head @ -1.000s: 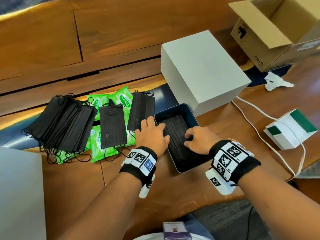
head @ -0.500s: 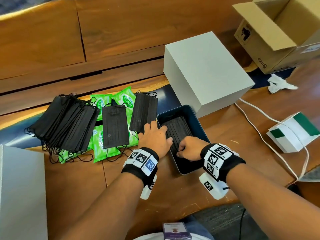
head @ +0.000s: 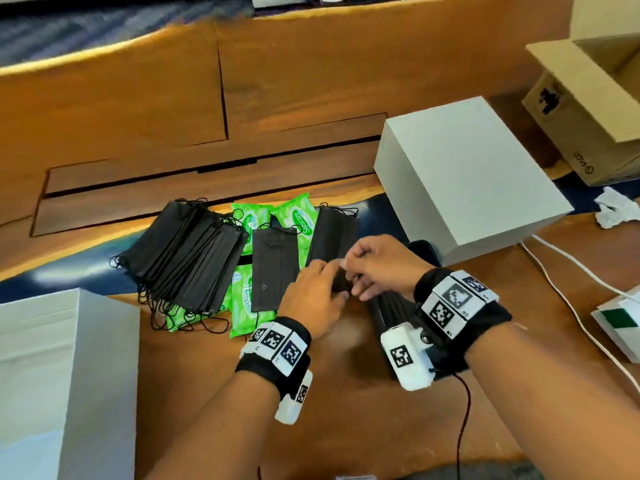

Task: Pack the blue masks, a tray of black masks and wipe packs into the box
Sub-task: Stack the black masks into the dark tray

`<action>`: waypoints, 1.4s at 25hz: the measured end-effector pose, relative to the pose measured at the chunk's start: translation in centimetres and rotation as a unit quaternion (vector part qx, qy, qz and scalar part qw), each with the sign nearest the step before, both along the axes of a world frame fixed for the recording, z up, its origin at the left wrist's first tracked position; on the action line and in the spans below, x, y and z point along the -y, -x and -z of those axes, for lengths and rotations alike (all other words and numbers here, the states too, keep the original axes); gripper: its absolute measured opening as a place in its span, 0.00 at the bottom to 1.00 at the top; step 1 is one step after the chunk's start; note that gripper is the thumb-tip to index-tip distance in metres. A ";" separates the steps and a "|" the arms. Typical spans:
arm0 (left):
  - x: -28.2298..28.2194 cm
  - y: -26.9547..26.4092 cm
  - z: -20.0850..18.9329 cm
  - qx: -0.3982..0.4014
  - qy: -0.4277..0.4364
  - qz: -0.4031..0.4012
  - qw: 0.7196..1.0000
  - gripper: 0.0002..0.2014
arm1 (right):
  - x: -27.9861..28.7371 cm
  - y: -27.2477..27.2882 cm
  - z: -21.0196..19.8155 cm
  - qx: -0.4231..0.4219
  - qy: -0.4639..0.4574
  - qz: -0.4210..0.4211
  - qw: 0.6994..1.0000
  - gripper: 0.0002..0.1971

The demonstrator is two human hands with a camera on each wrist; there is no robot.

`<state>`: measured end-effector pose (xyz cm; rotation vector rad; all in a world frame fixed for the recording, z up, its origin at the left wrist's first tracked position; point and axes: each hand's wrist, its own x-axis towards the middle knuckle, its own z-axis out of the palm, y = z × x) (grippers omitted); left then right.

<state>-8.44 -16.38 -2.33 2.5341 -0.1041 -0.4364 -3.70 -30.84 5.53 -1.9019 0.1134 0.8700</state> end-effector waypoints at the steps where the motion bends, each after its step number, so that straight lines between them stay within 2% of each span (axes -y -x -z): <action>1: -0.7 -0.3 0.3 -0.012 -0.027 -0.007 1.000 0.21 | -1.3 -0.3 0.5 -0.005 -0.016 0.029 0.999 0.08; 4: -2.7 -1.5 1.1 -0.057 -0.080 -0.024 0.995 0.18 | -4.7 -1.0 3.2 -0.005 -0.018 0.087 0.996 0.14; 7: -4.4 -3.8 1.9 -0.072 -0.053 -0.075 0.993 0.13 | -6.7 -1.6 6.0 0.003 0.038 0.097 0.995 0.26; 10: -4.7 -6.0 2.2 -0.069 -0.033 -0.102 0.992 0.16 | -7.1 -2.4 8.1 -0.018 0.076 0.129 0.989 0.31; 14: -3.4 -7.7 2.6 -0.071 0.008 -0.122 0.990 0.20 | -7.3 -3.1 10.1 -0.010 0.124 0.163 0.979 0.31; 18: -2.5 -9.1 3.3 -0.102 0.042 -0.180 0.977 0.25 | -7.4 -3.6 10.8 -0.020 0.182 0.128 0.975 0.25; 21: -2.0 -9.9 3.8 -0.113 0.061 -0.219 0.967 0.27 | -7.0 -3.9 11.1 -0.011 0.179 0.120 0.977 0.22; 23: -1.7 -10.4 3.9 -0.108 0.079 -0.224 0.965 0.26 | -6.9 -3.7 11.2 0.002 0.160 0.150 0.976 0.20; 25: -1.8 -10.3 3.4 -0.109 0.136 -0.233 0.957 0.23 | -6.9 -3.4 10.9 0.019 0.131 0.193 0.972 0.21; 27: -2.8 -9.7 2.5 -0.132 0.247 -0.273 0.920 0.16 | -6.9 -3.3 10.5 0.027 0.099 0.233 0.967 0.25; 29: -4.0 -8.3 1.0 -0.165 0.373 -0.318 0.856 0.10 | -6.9 -3.0 10.1 0.021 0.069 0.257 0.964 0.26; 30: -4.5 -7.5 0.3 -0.179 0.426 -0.331 0.823 0.11 | -7.0 -2.9 10.1 0.003 0.046 0.270 0.962 0.25; 32: -5.6 -6.2 -0.7 -0.193 0.496 -0.339 0.776 0.15 | -7.2 -2.4 10.0 -0.056 -0.047 0.310 0.948 0.20; 34: -6.6 -5.0 -1.2 -0.198 0.518 -0.334 0.762 0.17 | -7.2 -1.8 9.7 -0.096 -0.149 0.329 0.927 0.11; 35: -7.1 -4.6 -1.1 -0.203 0.506 -0.335 0.769 0.16 | -7.1 -1.5 9.5 -0.099 -0.166 0.311 0.931 0.08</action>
